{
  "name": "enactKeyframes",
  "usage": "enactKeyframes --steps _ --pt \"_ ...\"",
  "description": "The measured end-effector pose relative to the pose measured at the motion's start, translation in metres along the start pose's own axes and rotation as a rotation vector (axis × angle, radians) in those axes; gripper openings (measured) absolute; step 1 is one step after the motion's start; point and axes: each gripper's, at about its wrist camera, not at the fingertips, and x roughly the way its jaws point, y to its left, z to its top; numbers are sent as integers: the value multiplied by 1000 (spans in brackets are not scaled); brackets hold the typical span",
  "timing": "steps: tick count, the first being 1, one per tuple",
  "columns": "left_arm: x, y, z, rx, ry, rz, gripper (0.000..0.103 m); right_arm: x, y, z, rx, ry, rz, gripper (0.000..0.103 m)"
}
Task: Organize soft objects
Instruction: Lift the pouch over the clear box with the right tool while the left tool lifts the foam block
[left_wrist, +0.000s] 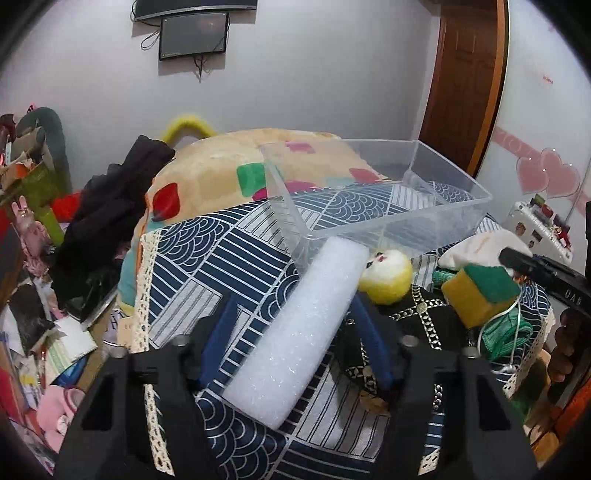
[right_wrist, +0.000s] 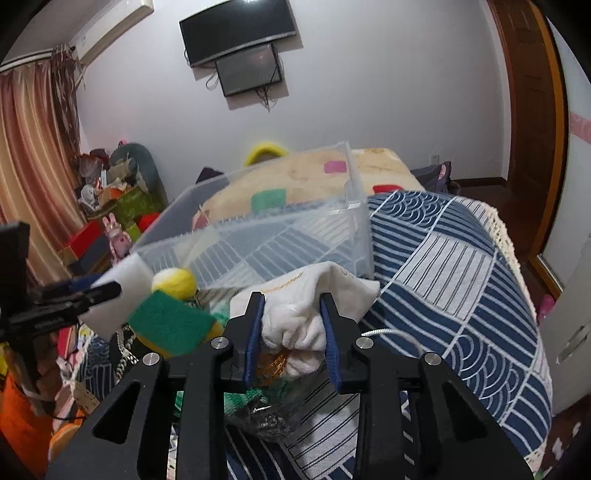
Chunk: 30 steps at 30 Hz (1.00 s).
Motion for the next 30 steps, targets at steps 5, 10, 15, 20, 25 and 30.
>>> enactKeyframes --steps 5,10,15,20,25,30 --pt "-2 -6 -9 4 -22 -37 33 -12 1 7 4 -49 2 26" --pt "-16 -24 -17 51 -58 53 30 -19 0 11 -2 -84 0 26" --pt "-37 -26 -21 36 -100 96 30 -23 2 16 -5 -104 -3 26" --pt "-62 -26 -10 22 -166 124 30 -35 5 28 -16 -157 -2 26" --pt "-80 -26 10 -9 -238 117 30 -45 10 46 -42 -222 3 26" --pt "-84 -27 33 -36 -278 77 30 -46 19 64 -73 -270 9 26"
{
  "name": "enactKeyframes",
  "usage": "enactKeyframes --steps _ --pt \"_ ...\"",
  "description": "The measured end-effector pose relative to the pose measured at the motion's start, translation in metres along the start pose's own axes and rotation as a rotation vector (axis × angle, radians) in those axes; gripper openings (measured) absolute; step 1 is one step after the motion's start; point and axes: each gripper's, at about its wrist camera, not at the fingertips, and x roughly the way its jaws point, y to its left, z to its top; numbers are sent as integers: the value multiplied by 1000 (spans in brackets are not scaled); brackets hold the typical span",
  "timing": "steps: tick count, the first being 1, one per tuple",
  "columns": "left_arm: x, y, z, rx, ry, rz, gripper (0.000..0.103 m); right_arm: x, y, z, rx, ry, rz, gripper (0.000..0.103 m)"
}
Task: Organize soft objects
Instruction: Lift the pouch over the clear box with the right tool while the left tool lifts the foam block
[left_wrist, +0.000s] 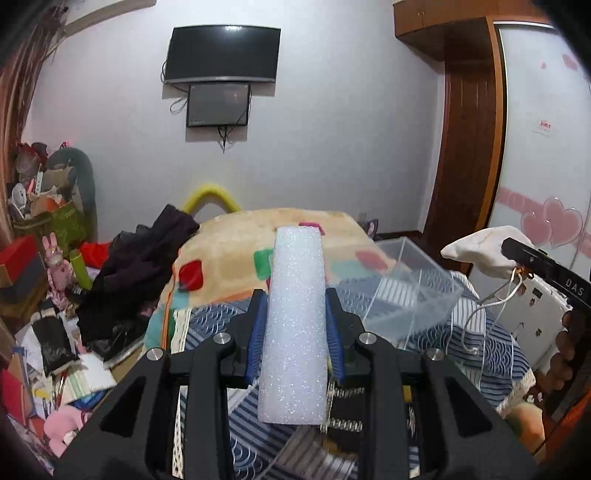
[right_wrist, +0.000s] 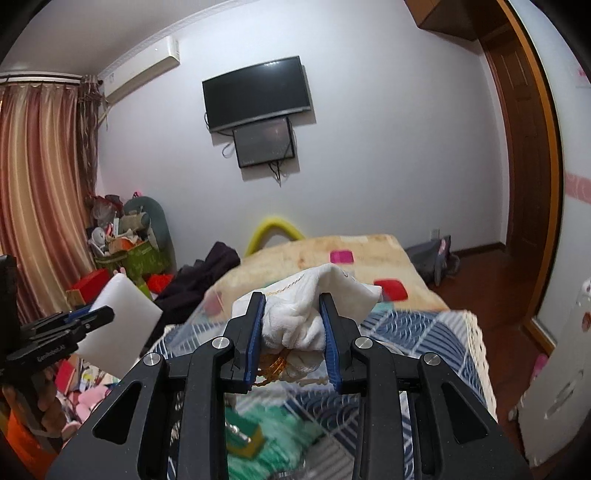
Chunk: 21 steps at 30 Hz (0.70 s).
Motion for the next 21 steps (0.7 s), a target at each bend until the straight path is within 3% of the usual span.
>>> enactKeyframes --steps 9,15,21 --pt "24 -14 26 16 -42 -22 30 32 18 20 -54 -39 22 26" --pt "54 -17 35 7 -8 -7 30 63 16 11 -42 21 73 26" --pt "89 -22 35 5 34 -9 30 93 5 -6 -26 111 60 26"
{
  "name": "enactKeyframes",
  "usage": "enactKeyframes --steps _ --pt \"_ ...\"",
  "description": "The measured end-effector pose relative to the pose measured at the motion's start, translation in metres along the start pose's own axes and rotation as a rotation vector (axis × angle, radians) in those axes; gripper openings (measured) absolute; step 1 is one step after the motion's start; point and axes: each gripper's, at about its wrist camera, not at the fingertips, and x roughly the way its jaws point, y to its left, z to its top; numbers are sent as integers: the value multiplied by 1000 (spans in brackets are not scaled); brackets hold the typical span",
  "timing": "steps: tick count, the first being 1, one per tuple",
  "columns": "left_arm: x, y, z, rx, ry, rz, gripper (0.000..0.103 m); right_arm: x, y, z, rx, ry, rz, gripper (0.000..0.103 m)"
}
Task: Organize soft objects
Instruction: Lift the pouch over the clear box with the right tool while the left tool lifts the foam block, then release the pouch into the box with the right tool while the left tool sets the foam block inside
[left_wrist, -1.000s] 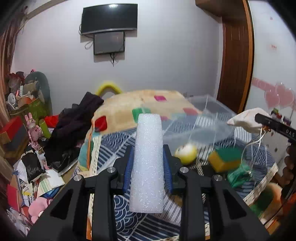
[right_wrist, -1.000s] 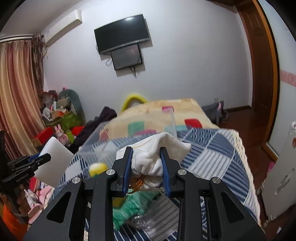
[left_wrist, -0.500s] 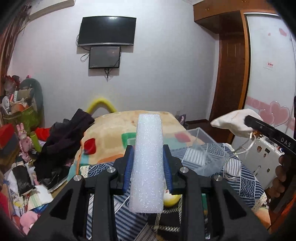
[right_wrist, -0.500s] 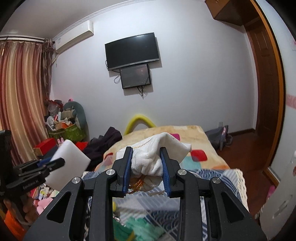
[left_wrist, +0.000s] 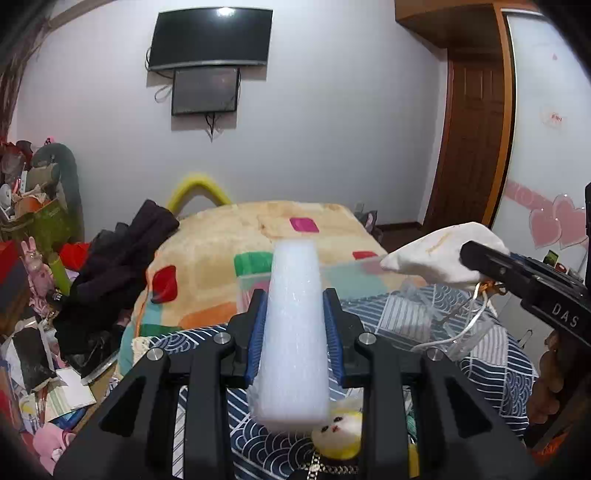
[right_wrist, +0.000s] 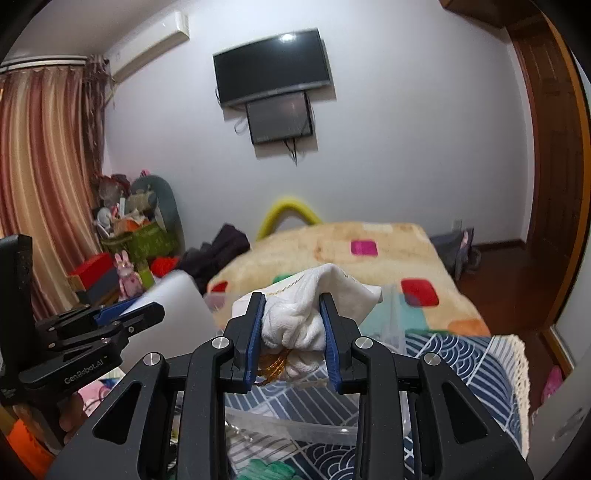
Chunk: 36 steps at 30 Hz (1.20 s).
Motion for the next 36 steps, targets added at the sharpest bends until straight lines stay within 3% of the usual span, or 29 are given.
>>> enactKeyframes --steps 9,16,24,30,33,36 --pt "41 -13 -17 35 74 17 30 30 -6 -14 -18 149 -24 27" --pt "42 -23 -22 61 77 12 35 40 -5 -22 -54 227 -33 31" --pt "37 -13 -26 10 125 -1 40 16 -4 -11 -51 179 -27 39" --pt "17 -7 -21 1 94 13 50 -11 5 5 -60 97 -21 46" --pt "4 -7 -16 4 71 19 52 -29 10 9 -64 51 -10 54" --pt "-11 -6 -13 -5 53 11 67 -40 15 10 -66 16 -4 66"
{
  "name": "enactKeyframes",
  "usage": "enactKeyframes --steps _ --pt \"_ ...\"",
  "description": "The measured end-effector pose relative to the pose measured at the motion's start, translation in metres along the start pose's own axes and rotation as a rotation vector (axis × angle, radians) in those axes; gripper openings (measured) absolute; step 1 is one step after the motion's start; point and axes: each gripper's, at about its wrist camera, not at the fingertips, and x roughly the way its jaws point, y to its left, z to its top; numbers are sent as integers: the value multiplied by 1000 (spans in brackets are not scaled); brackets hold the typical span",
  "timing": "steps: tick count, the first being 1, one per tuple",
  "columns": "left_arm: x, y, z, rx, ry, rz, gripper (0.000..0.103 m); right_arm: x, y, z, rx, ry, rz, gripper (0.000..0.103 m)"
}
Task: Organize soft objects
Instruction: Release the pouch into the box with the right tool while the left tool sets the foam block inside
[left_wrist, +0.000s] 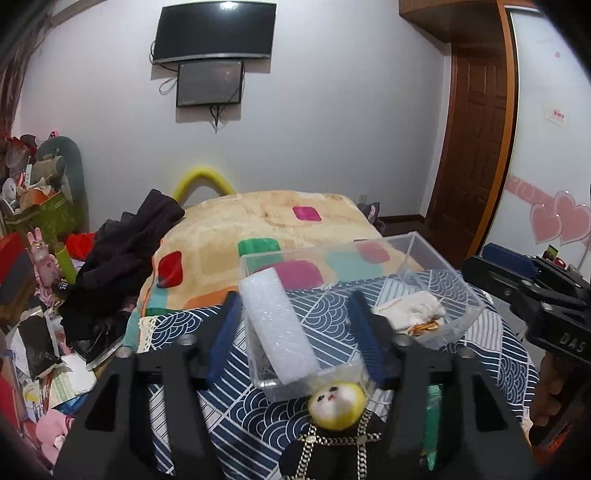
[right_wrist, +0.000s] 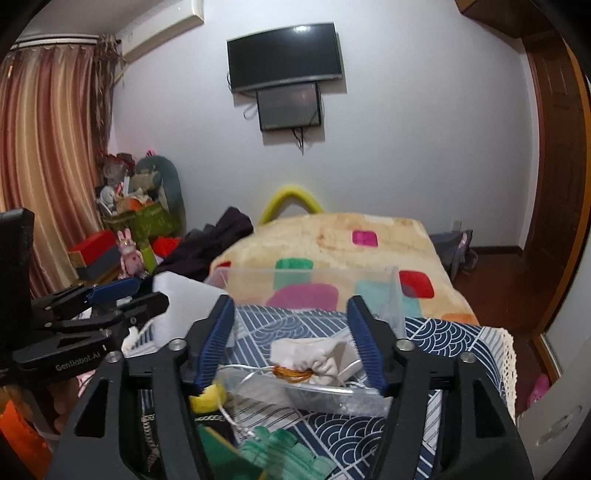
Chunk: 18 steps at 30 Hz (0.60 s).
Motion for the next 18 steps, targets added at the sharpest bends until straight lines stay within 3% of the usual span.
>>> enactKeyframes --steps 2,4,10,18 --pt "-10 0 -1 -5 -17 1 69 -6 3 -1 -2 -20 -1 78" --pt "-19 1 -7 -1 -30 10 73 -13 5 -5 -3 -35 -2 82" --pt "-30 4 -29 -1 -1 37 91 -12 12 -25 17 14 31 87" --pt "-28 10 -59 -25 73 41 93 6 28 -67 -12 134 57 88"
